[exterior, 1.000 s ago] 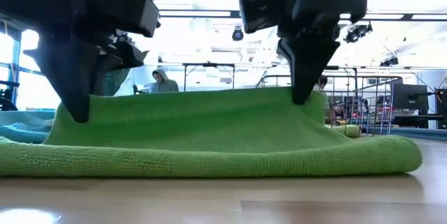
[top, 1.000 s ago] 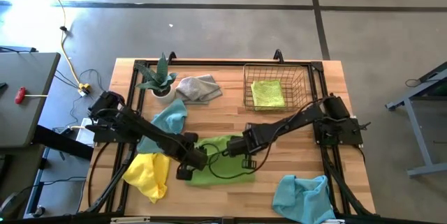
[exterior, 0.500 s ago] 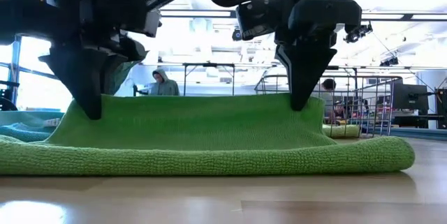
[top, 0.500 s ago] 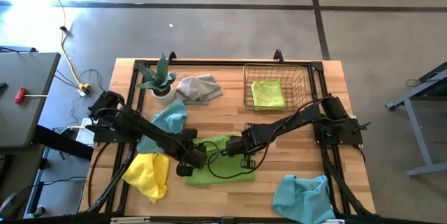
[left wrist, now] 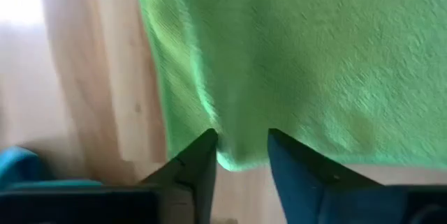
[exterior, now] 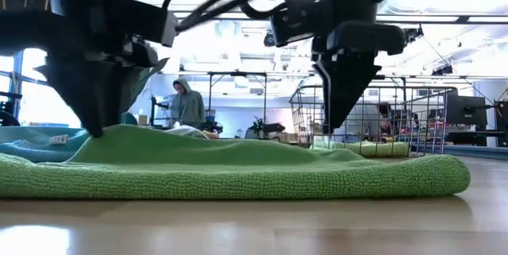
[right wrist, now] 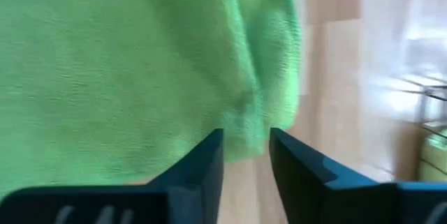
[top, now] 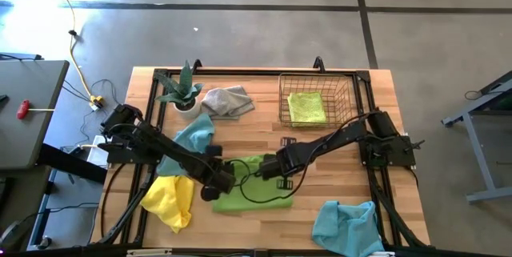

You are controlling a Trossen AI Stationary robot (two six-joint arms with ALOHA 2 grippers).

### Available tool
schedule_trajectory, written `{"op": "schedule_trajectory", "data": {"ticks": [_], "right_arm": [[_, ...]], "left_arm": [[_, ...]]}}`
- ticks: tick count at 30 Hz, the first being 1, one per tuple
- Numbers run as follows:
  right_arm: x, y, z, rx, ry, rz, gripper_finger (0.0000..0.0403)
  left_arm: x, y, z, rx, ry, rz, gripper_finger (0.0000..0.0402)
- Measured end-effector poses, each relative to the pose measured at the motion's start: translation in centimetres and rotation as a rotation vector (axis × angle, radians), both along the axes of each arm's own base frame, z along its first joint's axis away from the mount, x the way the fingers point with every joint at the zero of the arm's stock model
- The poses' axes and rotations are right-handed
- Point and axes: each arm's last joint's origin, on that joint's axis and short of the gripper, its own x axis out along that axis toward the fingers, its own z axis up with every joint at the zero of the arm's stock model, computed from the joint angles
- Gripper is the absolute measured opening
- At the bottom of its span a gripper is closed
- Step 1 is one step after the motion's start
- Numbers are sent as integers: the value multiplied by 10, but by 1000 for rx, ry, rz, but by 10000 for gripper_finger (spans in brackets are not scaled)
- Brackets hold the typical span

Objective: Fold microfiber towels
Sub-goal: Fold the green microfiber towel

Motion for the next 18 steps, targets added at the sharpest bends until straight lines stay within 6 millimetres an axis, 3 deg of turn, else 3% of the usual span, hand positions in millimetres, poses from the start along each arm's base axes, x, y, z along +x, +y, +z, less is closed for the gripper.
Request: {"op": "schedule_trajectory", "data": {"ticks": [6,13,18], "right_arm": [[-6,-1,3,-4,38,-28,133],[-11,22,3,-55,4,47,133],[-9,29,4,-86,-49,86,133]], "left_arm": [[-3,1,0,2,28,24,164],[-12,4,1,92,98,31,155],[-7,-6,1,125,43,-139,145]]}}
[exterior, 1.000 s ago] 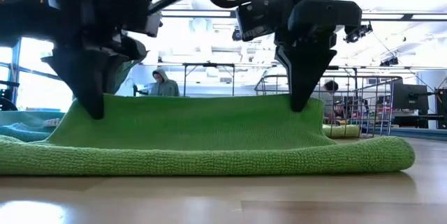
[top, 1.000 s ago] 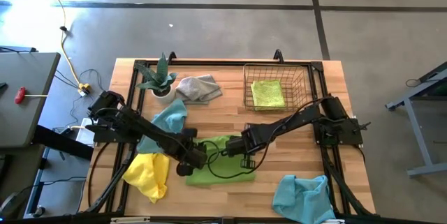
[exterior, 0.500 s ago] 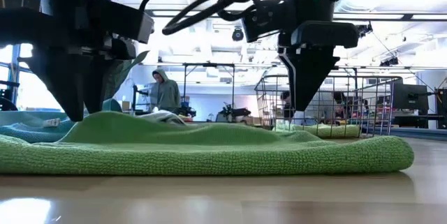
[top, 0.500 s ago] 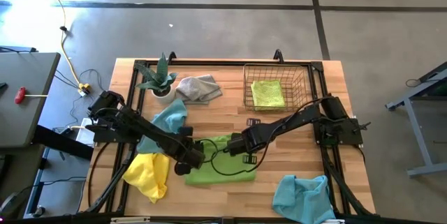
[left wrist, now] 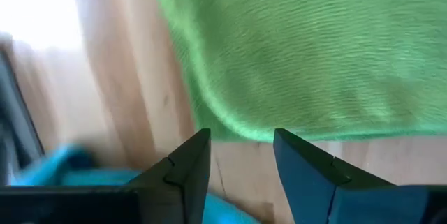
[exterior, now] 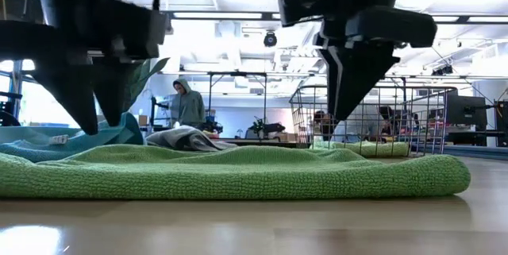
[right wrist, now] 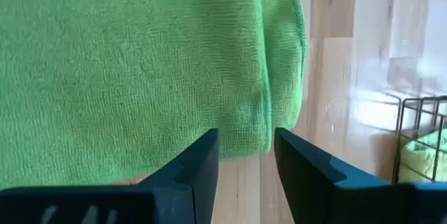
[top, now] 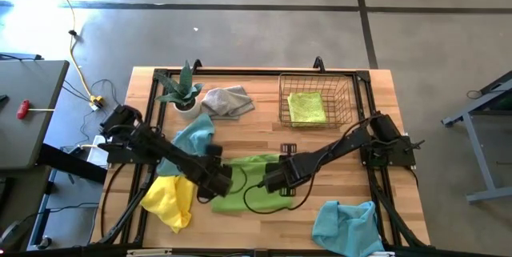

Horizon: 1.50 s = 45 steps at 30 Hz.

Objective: Fold microfiber towels
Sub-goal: Fold the green microfiber towel

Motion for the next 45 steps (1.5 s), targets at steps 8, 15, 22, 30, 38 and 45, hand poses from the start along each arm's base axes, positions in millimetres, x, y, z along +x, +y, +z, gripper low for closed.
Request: {"op": "schedule_trajectory", "data": {"ticks": [8,15,22,30,38,45], "right_arm": [[6,-18,-1,65,88,166,133],[0,-55,-21,178,137,152,133],[-16,-73,-43,271,9,109,133],[-21,-74,-41,288,-74,122,133],[-23,-65,-42,334,-71,148,131],[-22,-57,-41,371,-97,138,75]], "left_arm": [[7,1,-1,40,-19,-192,143],[7,31,-17,-43,-4,-139,142],[8,50,-9,-266,-57,-98,142],[12,56,-7,-365,-136,-35,142],[6,55,-19,-405,-138,24,142],[4,56,-25,-407,-149,62,140]]}}
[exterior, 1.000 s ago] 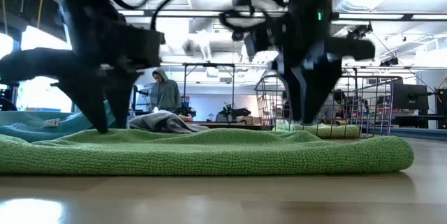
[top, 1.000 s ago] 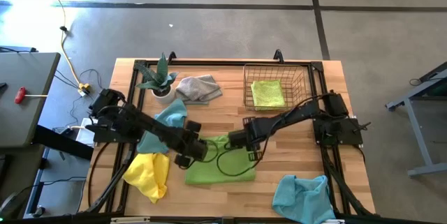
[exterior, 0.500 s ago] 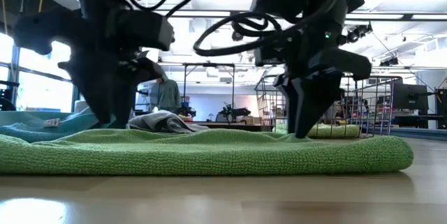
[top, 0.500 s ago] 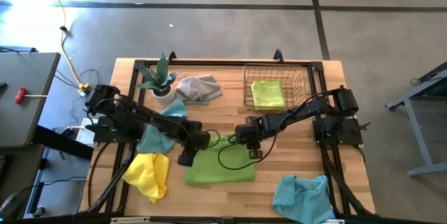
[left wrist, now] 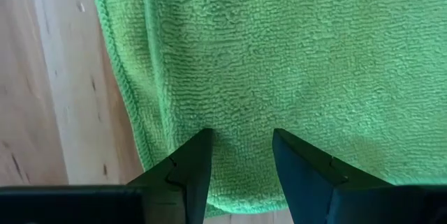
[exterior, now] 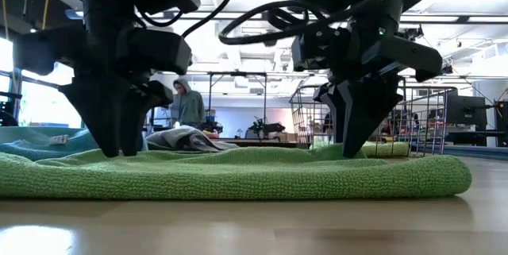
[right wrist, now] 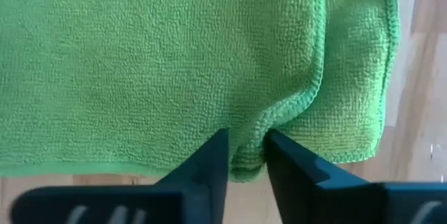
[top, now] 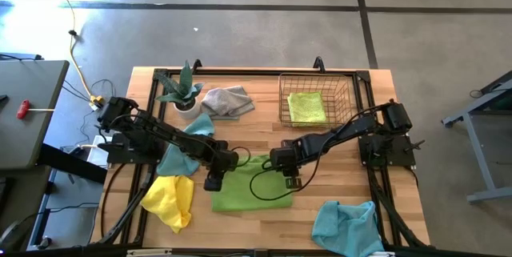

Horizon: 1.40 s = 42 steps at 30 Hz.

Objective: Fold microfiber towels
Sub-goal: Fold the green microfiber towel

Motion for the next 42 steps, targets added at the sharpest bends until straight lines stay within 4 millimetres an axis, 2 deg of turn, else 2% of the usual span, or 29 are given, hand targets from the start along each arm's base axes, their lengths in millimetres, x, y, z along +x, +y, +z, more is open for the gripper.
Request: {"op": "schedule_trajectory", "data": {"ticks": [6,13,24,30,36,42], "right_arm": [[0,3,0,22,0,4,7],[-3,-1,0,18,52,-29,3],[6,-13,23,-77,74,-34,1],[13,-13,44,-127,62,-3,1],[19,-12,53,-128,28,11,0],[18,-10,53,-127,28,12,0]], "left_arm": [[0,0,0,3,2,2,101],[-3,1,10,5,-21,7,65],[-7,2,21,22,-47,26,66],[-8,3,23,55,-54,-6,67],[10,7,30,255,-265,-51,67],[36,14,49,281,-583,-77,67]]}}
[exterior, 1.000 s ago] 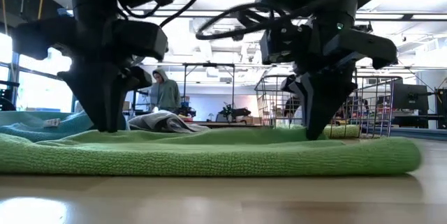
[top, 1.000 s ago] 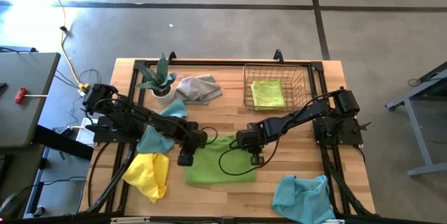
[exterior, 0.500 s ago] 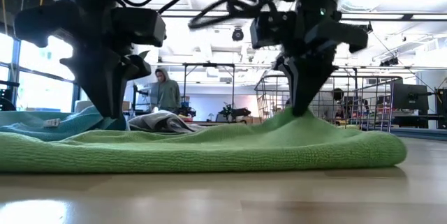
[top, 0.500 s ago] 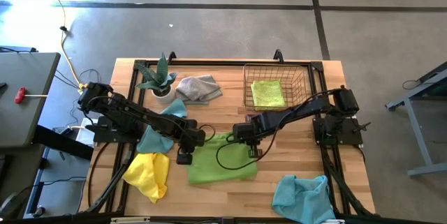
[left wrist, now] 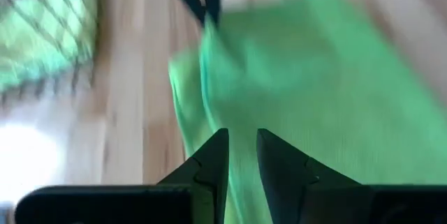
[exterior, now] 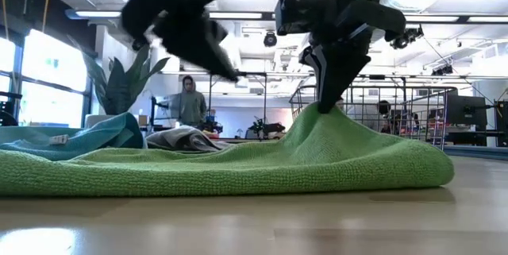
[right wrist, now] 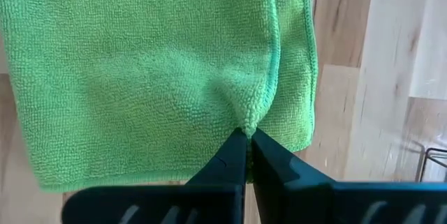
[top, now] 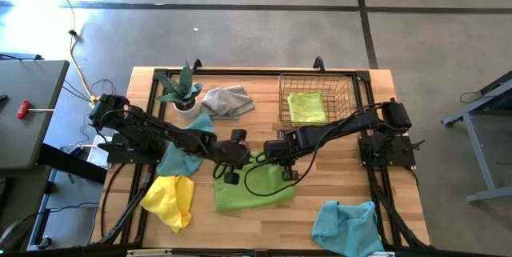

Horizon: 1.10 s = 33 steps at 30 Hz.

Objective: Fold microfiber towels
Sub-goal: Fold the green microfiber towel

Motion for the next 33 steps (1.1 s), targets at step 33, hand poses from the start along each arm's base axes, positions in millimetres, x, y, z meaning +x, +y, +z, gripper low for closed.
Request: {"op": "schedule_trajectory", "data": {"ticks": [33], "right_arm": [[-2,14,0,-19,-10,44,0]], "left_arm": [[51,43,-80,-217,-176,-163,201]]}}
